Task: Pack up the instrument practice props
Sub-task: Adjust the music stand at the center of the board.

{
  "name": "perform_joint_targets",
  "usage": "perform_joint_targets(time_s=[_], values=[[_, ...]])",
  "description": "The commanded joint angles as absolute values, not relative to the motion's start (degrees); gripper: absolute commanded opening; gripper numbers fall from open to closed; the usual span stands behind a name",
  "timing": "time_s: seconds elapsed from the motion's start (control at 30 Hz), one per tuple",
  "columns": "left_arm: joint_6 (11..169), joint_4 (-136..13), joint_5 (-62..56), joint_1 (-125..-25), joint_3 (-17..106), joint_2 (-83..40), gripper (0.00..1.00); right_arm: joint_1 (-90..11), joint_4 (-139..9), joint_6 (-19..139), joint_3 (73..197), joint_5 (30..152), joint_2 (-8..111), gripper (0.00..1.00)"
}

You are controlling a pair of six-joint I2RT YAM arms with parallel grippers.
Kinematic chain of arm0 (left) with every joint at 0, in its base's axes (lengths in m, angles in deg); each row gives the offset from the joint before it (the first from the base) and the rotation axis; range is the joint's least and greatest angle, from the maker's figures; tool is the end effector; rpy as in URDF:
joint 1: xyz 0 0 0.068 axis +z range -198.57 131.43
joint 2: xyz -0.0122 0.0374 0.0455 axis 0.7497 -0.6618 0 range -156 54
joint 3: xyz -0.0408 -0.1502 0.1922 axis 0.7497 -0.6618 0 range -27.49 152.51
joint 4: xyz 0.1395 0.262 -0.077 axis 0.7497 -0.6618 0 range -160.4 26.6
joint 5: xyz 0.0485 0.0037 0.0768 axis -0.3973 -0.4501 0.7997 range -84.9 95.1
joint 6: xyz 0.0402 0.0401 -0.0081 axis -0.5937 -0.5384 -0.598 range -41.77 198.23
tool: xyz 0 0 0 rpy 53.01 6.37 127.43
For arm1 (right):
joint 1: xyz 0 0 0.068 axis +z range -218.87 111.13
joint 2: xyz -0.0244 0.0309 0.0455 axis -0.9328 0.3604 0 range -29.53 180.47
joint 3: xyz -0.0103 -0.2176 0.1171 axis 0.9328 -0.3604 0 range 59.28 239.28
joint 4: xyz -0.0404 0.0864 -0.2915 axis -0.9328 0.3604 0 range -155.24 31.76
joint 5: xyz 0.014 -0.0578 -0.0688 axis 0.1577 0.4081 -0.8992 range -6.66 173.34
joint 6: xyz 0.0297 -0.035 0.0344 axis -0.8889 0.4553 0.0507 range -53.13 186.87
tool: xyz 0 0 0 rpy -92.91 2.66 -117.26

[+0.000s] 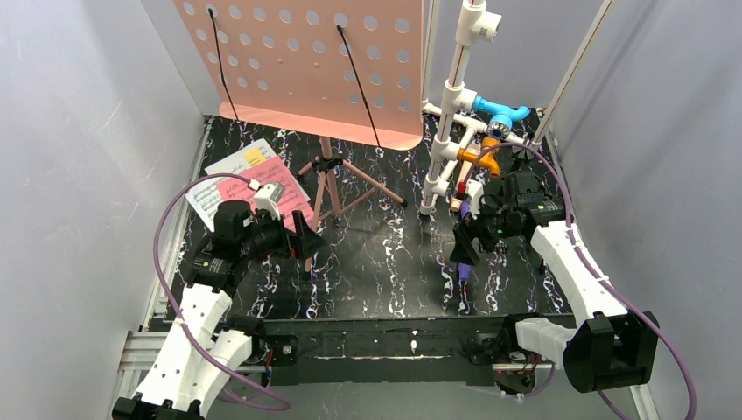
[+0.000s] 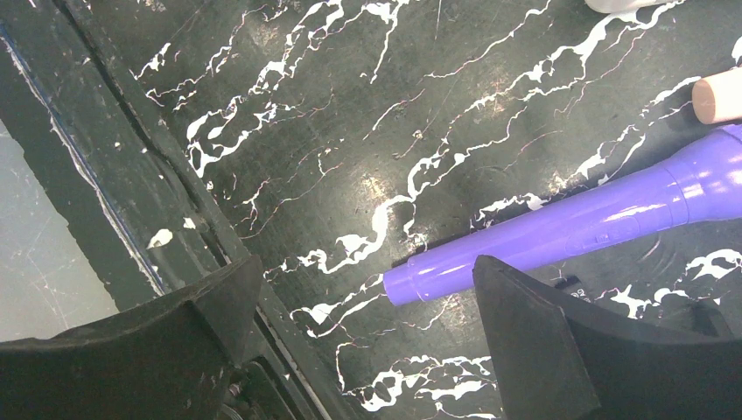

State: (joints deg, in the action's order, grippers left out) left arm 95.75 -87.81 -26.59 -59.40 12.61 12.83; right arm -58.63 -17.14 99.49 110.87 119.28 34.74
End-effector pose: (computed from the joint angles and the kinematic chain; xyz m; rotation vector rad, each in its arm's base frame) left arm 0.2248 -0.0648 0.2777 0.2435 2.0369 -0.8678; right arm 0.2594 0.0711 0.2284 -1.0888 2.2064 0.6561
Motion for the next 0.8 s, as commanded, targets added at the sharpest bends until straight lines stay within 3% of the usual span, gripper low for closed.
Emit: perform_joint_targets(time_s=[0.0, 0.77], values=[[95.2, -84.9, -21.5, -62.2, 11.5, 13.0, 0.98, -58.2, -17.1, 100.2, 112.8, 119.9, 35.2, 1.0], [95.8, -74.5, -16.8, -66.5, 5.0, 15.7, 0.98, -57.7, -17.1, 101.7, 112.5, 120.6, 34.9, 1.0]])
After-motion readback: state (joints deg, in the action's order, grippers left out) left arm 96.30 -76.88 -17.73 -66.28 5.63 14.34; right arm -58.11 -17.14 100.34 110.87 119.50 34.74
